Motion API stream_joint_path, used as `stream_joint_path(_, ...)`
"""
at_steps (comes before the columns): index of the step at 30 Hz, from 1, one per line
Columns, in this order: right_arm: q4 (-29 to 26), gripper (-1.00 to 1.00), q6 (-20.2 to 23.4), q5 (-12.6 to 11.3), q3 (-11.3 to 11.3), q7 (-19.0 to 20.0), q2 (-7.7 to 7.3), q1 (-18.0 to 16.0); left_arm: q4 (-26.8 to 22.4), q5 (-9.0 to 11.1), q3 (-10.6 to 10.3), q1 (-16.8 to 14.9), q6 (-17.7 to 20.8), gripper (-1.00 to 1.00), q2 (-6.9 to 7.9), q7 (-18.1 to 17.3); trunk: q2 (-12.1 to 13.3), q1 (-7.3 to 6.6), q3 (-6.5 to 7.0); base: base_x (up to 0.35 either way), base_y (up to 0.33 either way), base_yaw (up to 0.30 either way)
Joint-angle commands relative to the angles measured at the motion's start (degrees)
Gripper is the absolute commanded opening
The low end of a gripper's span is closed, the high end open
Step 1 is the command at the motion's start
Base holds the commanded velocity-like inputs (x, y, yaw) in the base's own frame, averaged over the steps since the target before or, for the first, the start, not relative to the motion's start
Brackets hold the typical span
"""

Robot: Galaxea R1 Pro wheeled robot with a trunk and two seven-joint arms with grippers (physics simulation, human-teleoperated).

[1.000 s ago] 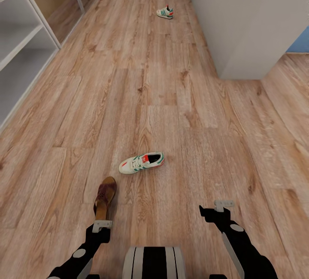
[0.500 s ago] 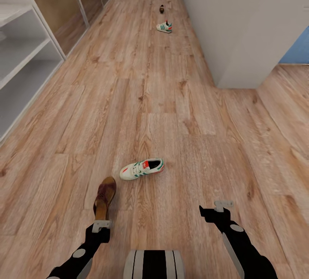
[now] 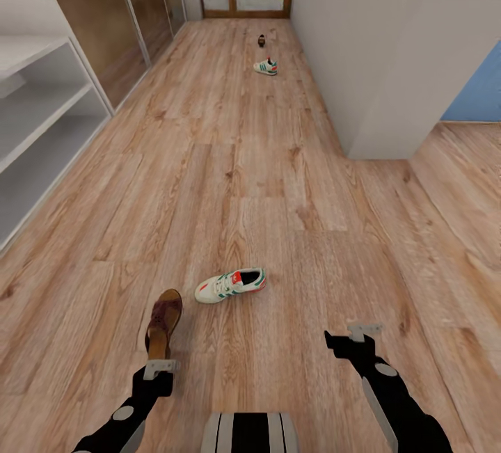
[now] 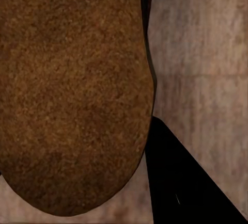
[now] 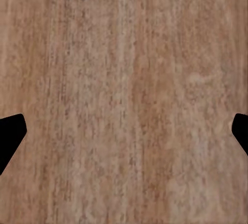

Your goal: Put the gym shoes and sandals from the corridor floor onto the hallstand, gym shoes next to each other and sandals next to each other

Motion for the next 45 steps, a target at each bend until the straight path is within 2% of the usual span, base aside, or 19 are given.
stream_joint_path(1,-0.1,1.0,0.3,-0.4,0.0,0.0,-0.32,0.0,0.1,-0.1,-0.2,0.0,-0.1,-1.0,0.09,-0.1,0.0,-0.03,0.28,0.0,0.0,0.0)
stream_joint_path(5,0.2,1.0,-0.4,-0.4,0.1,0.0,-2.79,0.4,-0.1,0.1,0.1,2.0,-0.1,-1.0,0.9,0.0,0.1,-0.13,1.52,0.0,0.0,0.0)
stream_joint_path(7,0.3,1.0,-1.3,-0.3,0.1,0.0,-3.34,1.3,-0.3,0.4,0.5,3.1,-0.2,-1.0,1.16,0.0,0.1,-0.19,2.14,0.0,0.0,0.0)
stream_joint_path(10,0.4,1.0,-6.2,-0.4,0.1,0.1,-4.03,4.7,-0.6,1.0,2.0,5.1,-0.7,-1.0,1.47,0.0,0.1,-0.26,3.07,0.0,0.0,0.0)
stream_joint_path(11,0.4,1.0,-8.9,-0.3,0.1,0.1,-4.15,6.4,-0.5,1.0,2.5,5.5,-1.2,-1.0,1.54,-0.1,0.1,-0.29,3.38,0.0,0.0,0.0)
stream_joint_path(13,0.5,1.0,-11.7,-0.3,0.1,0.1,-4.23,8.0,-0.4,1.1,2.8,5.9,-1.8,-1.0,1.6,-0.1,0.2,-0.34,4.0,0.0,0.0,0.0)
stream_joint_path(14,0.9,1.0,-15.6,-0.3,0.1,0.1,-4.25,10.3,-0.3,1.1,3.0,7.0,-3.0,-1.0,1.68,-0.1,0.2,-0.37,4.32,0.0,0.0,0.0)
stream_joint_path(18,4.4,1.0,-21.0,-0.4,0.2,0.1,-4.27,13.1,-0.5,1.2,3.3,9.5,-5.4,-1.0,2.12,-0.1,0.2,-0.47,5.56,0.0,0.0,0.0)
stream_joint_path(24,12.0,1.0,-29.5,-0.6,0.2,0.0,-4.23,14.3,-0.5,1.3,3.5,11.1,-7.7,-1.0,2.49,0.0,0.3,-0.62,7.43,0.0,0.0,0.0)
stream_joint_path(26,16.0,1.0,-34.4,-0.6,0.1,-0.1,-4.21,14.5,-0.2,1.4,3.5,11.4,-8.2,-1.0,2.55,0.0,0.3,-0.68,8.05,0.0,0.0,0.0)
stream_joint_path(28,18.4,1.0,-37.0,-0.6,0.1,-0.1,-4.17,14.5,-0.1,1.4,3.6,11.6,-8.4,-1.0,2.56,0.0,0.4,-0.73,8.68,0.0,0.0,0.0)
stream_joint_path(31,21.3,1.0,-39.5,-0.7,0.1,-0.1,-3.94,14.6,0.0,1.4,3.6,12.4,-8.6,-1.0,2.48,0.0,0.4,-0.8,9.61,0.0,0.0,0.0)
stream_joint_path(36,24.1,1.0,-39.9,-0.8,0.2,-0.1,-3.67,14.6,0.1,1.4,3.5,12.7,-8.7,-1.0,2.31,0.0,0.5,-0.93,11.17,0.0,0.0,0.0)
stream_joint_path(45,25.3,1.0,-40.0,-1.0,0.1,0.0,-3.61,14.6,0.2,1.5,3.5,12.8,-8.8,-1.0,2.28,0.0,0.6,-1.17,13.97,0.0,0.0,0.0)
